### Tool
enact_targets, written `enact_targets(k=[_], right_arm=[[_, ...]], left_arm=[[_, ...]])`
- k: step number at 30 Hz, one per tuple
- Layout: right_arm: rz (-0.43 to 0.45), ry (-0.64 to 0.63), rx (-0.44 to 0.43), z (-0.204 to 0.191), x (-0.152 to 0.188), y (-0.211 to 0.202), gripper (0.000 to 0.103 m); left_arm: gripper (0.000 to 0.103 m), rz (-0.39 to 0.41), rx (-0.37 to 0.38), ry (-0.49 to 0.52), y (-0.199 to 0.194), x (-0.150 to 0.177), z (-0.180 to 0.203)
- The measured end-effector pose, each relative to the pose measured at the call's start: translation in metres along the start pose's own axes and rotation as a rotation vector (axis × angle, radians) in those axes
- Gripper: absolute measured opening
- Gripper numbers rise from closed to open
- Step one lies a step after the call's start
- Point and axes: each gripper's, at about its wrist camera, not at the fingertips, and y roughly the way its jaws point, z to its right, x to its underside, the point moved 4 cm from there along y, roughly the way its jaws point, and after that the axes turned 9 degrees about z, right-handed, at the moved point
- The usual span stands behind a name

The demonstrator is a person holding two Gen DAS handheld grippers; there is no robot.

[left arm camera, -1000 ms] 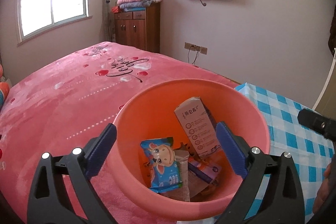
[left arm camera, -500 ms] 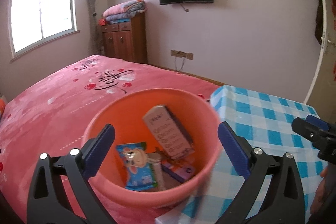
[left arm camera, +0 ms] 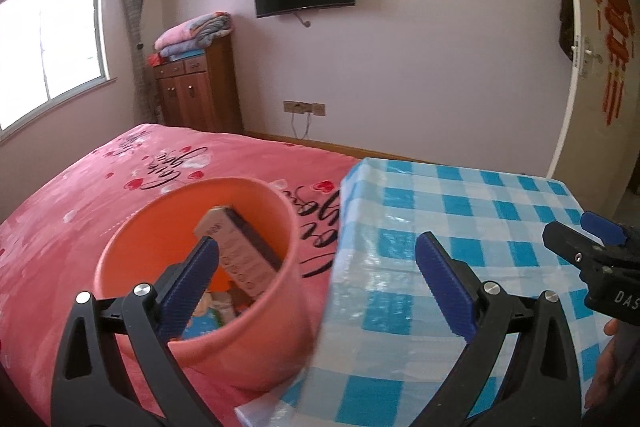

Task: Collect trash
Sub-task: 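Move both open tools back over the empty table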

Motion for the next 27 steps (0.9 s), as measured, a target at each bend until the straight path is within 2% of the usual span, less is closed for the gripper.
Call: enact_targets(k=[27], right_arm=[[0.06,0.082,0.22,0.125,0.025,-0.071,0.094]], left_arm=[[0.099,0.024,0.126,0.096,-0.025,0.0,0.118]])
